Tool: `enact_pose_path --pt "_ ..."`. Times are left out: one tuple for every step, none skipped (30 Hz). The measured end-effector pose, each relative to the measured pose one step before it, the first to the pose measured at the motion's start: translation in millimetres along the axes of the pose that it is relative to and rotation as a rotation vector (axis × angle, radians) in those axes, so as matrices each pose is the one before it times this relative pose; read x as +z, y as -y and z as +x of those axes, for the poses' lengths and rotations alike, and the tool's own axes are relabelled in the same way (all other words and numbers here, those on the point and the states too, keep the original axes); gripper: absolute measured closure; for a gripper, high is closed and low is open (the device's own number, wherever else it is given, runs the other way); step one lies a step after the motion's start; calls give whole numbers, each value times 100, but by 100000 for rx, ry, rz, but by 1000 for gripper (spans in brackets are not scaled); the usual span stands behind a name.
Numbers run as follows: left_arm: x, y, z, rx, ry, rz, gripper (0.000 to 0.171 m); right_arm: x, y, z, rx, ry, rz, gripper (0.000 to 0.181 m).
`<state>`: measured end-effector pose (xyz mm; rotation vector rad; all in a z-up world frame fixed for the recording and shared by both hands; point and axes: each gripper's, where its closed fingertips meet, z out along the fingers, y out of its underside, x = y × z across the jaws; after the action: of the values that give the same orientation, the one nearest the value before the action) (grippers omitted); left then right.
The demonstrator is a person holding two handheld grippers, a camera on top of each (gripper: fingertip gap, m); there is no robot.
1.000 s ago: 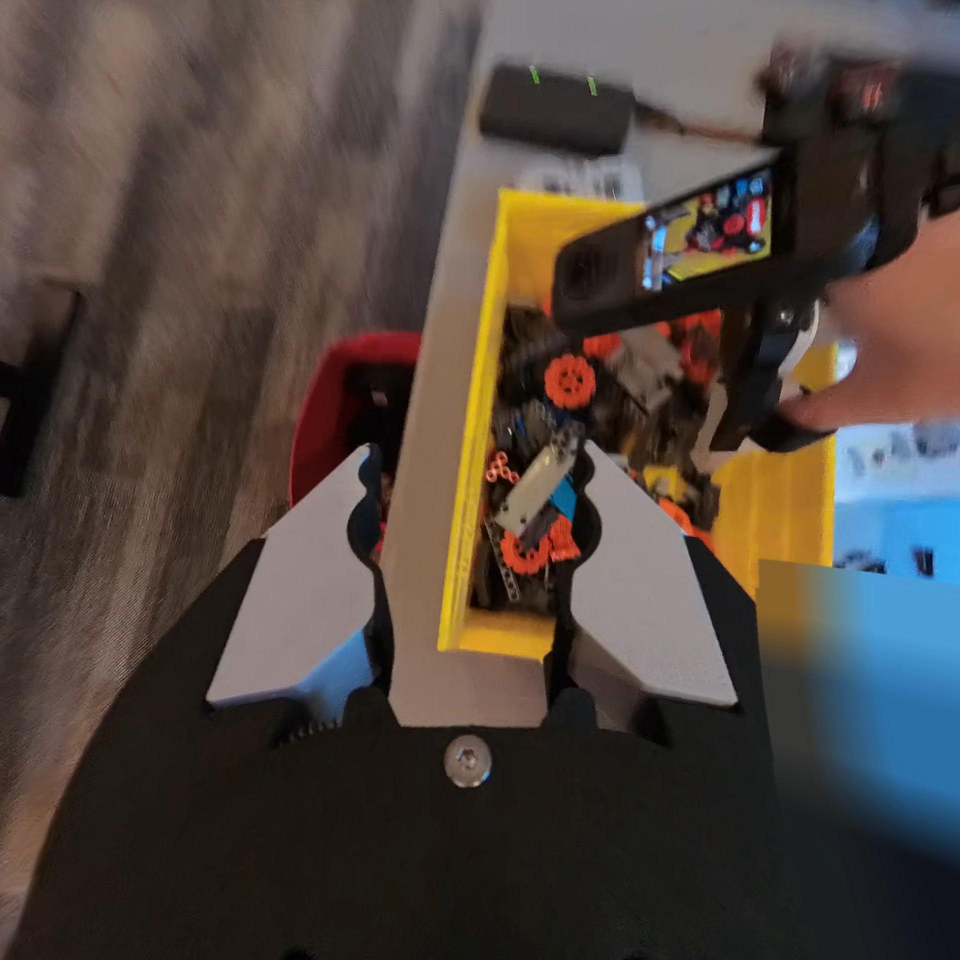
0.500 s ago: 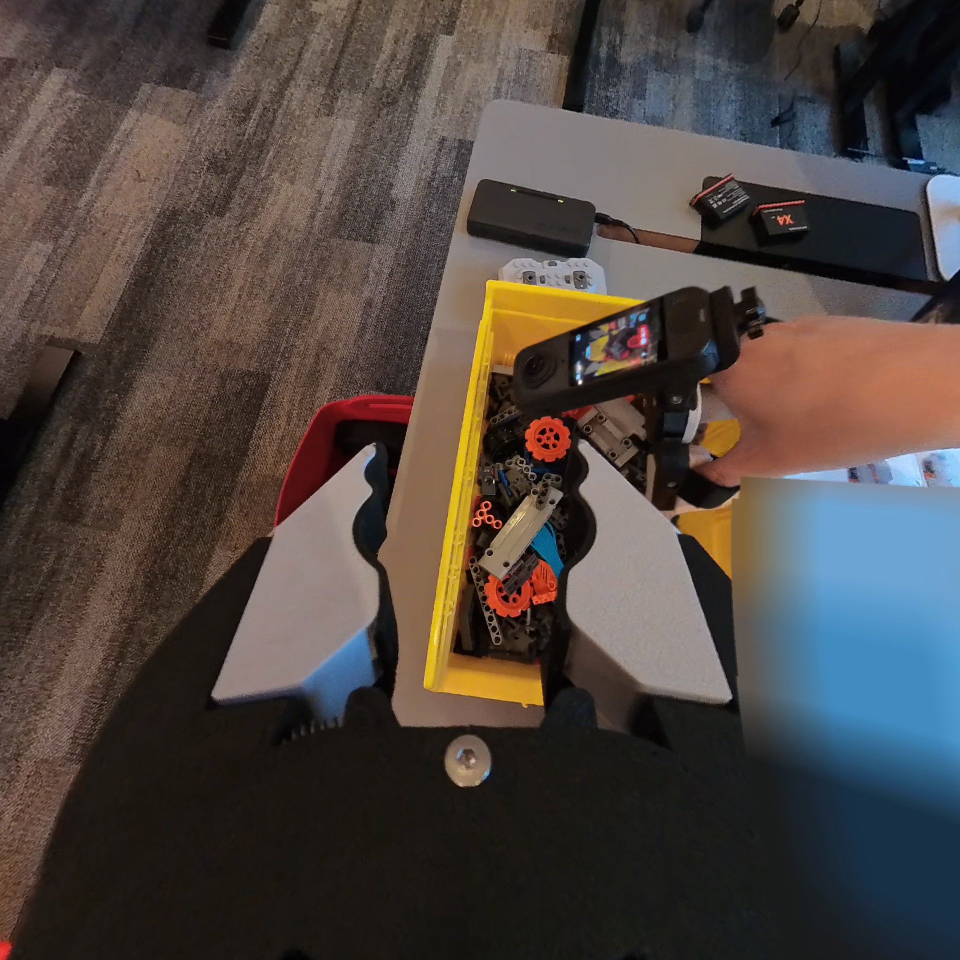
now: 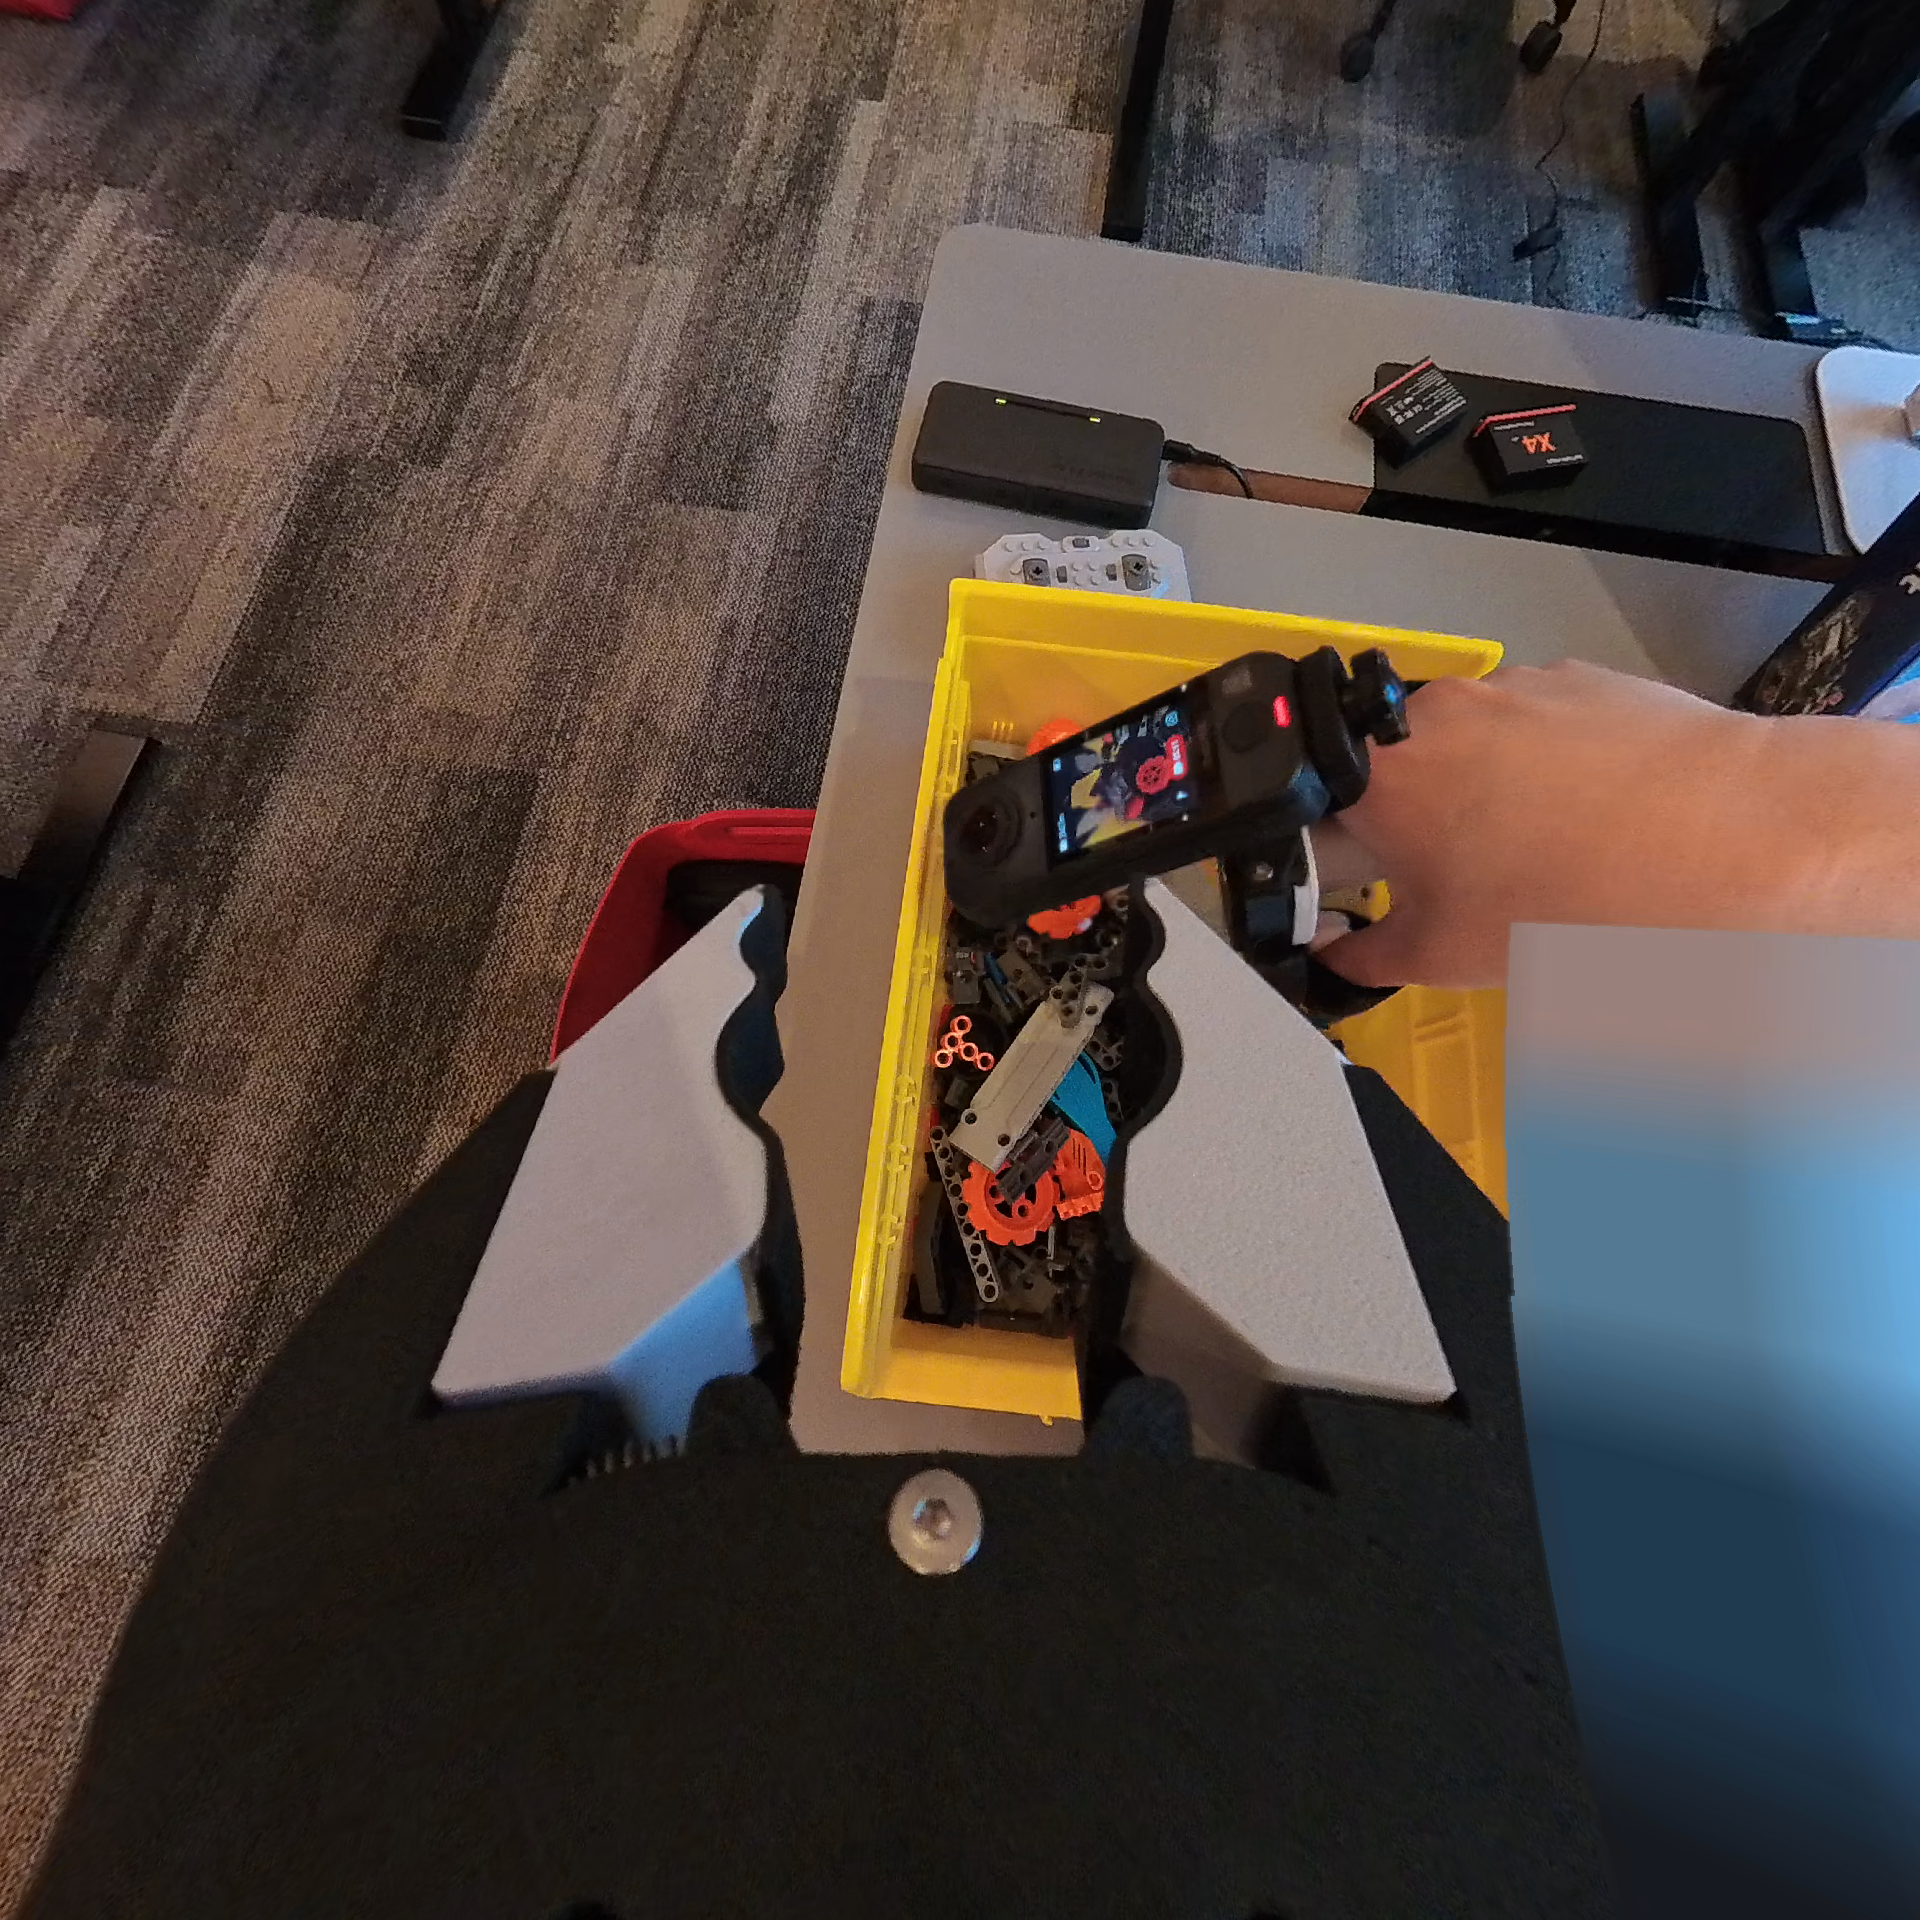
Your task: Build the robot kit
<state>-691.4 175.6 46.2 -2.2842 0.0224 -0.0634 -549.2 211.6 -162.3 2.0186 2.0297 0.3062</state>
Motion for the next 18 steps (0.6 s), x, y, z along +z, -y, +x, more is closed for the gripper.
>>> enact_pose_path --pt "-37 66 0 -100 -138 391 110 -294 347 -504 20 3484 1928 149" --pt "-23 47 3 -204 -188 310 110 -373 451 -484 -198 3334 2783 157" --pt "-10 34 -5 -170 -86 176 110 -417 566 -381 -361 2545 3465 161" --pt "-3 37 -4 -20 -27 155 110 -390 507 -343 323 2615 2812 162" --pt "-2 36 23 77 -124 148 110 -308 421 -269 570 2344 2329 162" --pt "-7 30 67 142 -252 154 110 -277 367 -225 442 2075 2086 162" --pt "-17 39 83 210 -324 208 110 -268 367 -322 319 2536 2330 163" --pt "-20 52 90 236 -388 247 110 -276 338 -373 462 2601 2361 163" --pt "-24 50 122 317 -505 278 110 -328 277 -273 431 1698 2037 165" --pt "-20 71 94 268 -355 326 110 -380 349 -588 -197 3436 2609 167" --pt "-31 63 33 66 -28 311 110 -473 615 -1012 -593 5844 4190 175" --pt "-26 52 41 7 -55 284 110 -496 719 -930 823 4950 4406 175" --pt "-37 39 70 100 -305 240 110 -434 485 -338 612 1136 2386 175" --pt "-20 20 100 228 -452 167 110 -322 42 243 -789 -2762 -606 174" --pt "-31 18 75 227 -265 93 110 -174 -282 325 -2771 -3381 -2544 172" --pt "-26 28 46 203 -50 165 110 -76 -280 200 -3274 -2587 -2224 159" --pt "-16 43 32 74 -101 232 110 0 -394 244 -2460 -2630 -2359 145" --pt "-4 32 37 -60 -224 120 110 127 -789 432 -1522 -3475 -4214 133"
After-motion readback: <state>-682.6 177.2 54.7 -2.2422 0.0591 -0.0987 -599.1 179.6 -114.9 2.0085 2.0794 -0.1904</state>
